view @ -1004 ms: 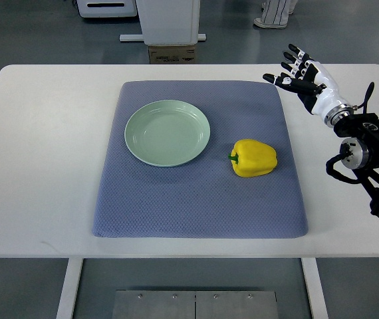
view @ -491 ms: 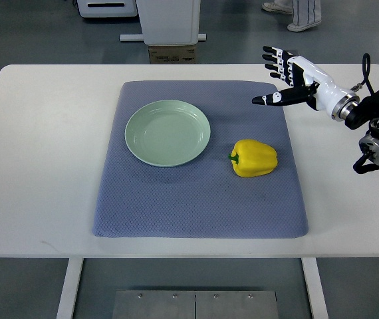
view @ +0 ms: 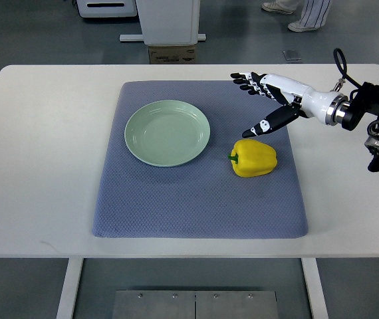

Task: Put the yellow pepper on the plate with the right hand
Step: 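Lower the right hand onto the yellow pepper and close fingers around it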

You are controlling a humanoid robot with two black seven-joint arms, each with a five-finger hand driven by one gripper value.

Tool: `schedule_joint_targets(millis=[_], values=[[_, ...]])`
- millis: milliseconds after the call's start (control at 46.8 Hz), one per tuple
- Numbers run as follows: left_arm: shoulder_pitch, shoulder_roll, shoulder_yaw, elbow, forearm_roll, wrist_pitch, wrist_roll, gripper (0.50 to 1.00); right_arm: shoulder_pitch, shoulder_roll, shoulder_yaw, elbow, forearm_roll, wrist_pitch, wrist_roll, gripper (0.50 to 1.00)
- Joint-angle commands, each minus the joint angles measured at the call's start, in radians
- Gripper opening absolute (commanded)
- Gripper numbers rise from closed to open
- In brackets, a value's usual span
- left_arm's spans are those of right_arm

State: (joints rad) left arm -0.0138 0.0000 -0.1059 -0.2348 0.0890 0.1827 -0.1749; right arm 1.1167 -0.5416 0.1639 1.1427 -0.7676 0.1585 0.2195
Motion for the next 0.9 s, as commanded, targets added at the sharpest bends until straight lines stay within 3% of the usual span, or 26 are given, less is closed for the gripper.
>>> schedule_joint_targets(millis=[0, 598, 876], values=[[0.000, 0.000, 0.000, 0.000, 0.000, 0.001, 0.000, 1.000, 0.015, 0.000, -0.027, 0.011, -0.016, 0.001, 0.000, 0.993], [0.000, 0.000, 0.000, 0.000, 0.000, 0.001, 0.000, 1.000, 0.015, 0.014, -0.127, -0.004, -0.147, -0.002, 0.001, 0.991], [0.000, 0.000, 0.000, 0.000, 0.000, 0.000, 0.000, 1.000, 0.014, 0.037, -0.155, -0.020, -0.173, -0.007, 0.000, 0.962]])
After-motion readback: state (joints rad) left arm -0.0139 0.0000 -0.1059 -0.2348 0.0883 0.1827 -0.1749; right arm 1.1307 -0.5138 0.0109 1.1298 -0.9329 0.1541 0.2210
